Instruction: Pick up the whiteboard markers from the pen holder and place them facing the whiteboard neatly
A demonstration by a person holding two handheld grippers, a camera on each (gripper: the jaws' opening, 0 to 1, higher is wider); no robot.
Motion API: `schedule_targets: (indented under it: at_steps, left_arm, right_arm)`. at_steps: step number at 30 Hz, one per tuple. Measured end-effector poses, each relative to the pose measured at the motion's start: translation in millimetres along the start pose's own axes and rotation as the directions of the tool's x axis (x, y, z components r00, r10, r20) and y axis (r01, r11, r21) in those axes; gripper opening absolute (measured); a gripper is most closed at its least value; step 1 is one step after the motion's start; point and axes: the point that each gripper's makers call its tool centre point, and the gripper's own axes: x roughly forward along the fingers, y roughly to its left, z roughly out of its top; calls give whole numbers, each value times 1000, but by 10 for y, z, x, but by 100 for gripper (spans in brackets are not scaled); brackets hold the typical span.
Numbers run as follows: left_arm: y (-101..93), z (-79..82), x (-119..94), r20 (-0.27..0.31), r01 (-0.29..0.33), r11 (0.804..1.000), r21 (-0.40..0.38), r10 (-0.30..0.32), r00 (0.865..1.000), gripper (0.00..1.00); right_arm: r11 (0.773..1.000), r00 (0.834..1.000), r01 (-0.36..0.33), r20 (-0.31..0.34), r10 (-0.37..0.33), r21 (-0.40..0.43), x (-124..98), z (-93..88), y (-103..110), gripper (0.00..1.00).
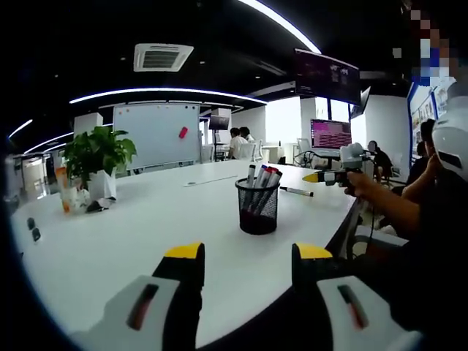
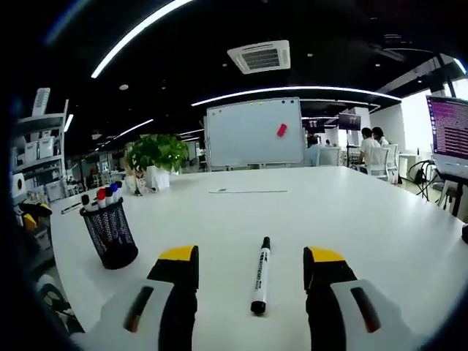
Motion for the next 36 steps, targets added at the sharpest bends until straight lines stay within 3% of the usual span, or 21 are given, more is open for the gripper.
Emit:
schedule_targets:
  at_steps: [10,31,36]
  left_arm:
    - [-20,-3,4,1,6,1000,6,-6,1000,49]
    - [24,-20,-33,0,-7,1000,0,7,1000,49]
    - [21,-19,-37,1,-7,1000,1,7,1000,49]
  right_arm:
    - [997,999,-30,41,33,-71,-63,259,124,71]
    - [979,976,-178,114,188,-97,-275,611,580,56]
    - [971,970,-208,105,221,-118,-292,638,690,53]
